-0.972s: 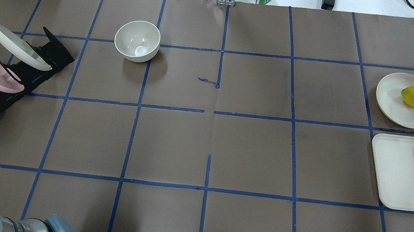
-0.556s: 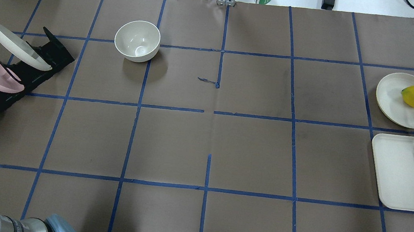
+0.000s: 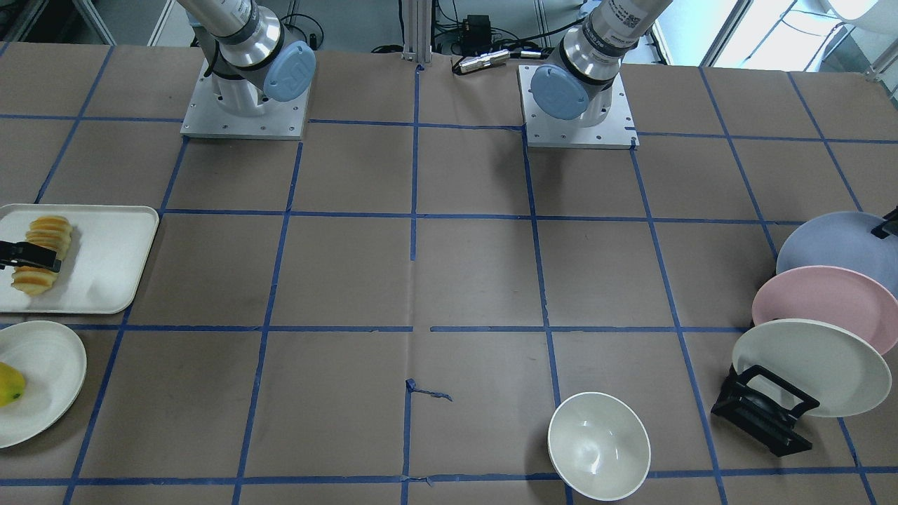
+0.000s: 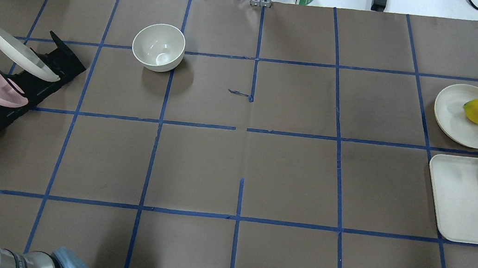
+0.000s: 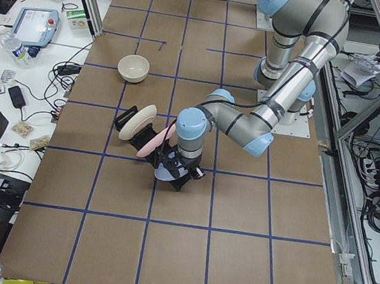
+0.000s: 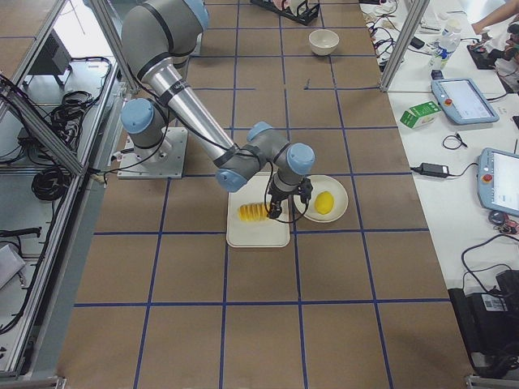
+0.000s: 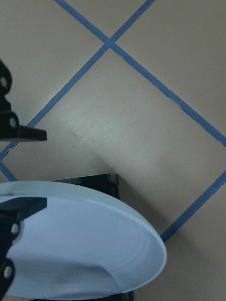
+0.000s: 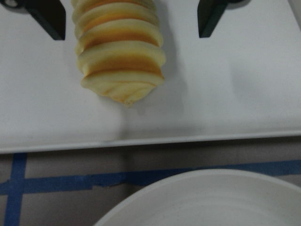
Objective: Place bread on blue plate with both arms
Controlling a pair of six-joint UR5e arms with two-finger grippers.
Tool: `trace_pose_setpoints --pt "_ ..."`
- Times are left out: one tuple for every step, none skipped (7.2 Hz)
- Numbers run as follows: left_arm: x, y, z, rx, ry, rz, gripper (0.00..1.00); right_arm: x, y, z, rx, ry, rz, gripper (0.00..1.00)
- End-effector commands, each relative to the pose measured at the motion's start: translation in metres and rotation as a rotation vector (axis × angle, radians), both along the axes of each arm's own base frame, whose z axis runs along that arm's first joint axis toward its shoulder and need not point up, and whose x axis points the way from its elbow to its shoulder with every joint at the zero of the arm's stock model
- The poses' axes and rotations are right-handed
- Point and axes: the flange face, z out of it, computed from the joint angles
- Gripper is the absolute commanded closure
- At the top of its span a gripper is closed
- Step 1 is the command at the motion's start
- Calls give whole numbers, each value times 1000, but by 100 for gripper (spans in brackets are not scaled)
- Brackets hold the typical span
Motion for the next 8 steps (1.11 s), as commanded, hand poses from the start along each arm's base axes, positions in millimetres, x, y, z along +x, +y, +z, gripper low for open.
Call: trace_pose_setpoints --pt "0 0 0 0 2 -4 83 -3 8 -9 53 44 32 0" --pt "-1 0 7 -4 -8 -10 84 -3 8 -9 54 45 25 0" --pt "-1 1 9 -6 -10 -11 87 -3 9 -10 58 44 24 0" --pt "-2 1 12 -8 -14 -16 87 -4 9 -10 56 45 19 15" --pt "-1 1 16 -12 -20 -18 87 -4 9 -10 52 41 16 50" --pt "-1 1 21 -13 -26 -22 88 -4 9 -9 51 37 16 83" --pt "0 1 24 -11 -26 -20 100 -3 8 -8 47 35 15 100" --pt "1 1 25 -7 -21 -22 100 -5 7 -4 44 37 15 100"
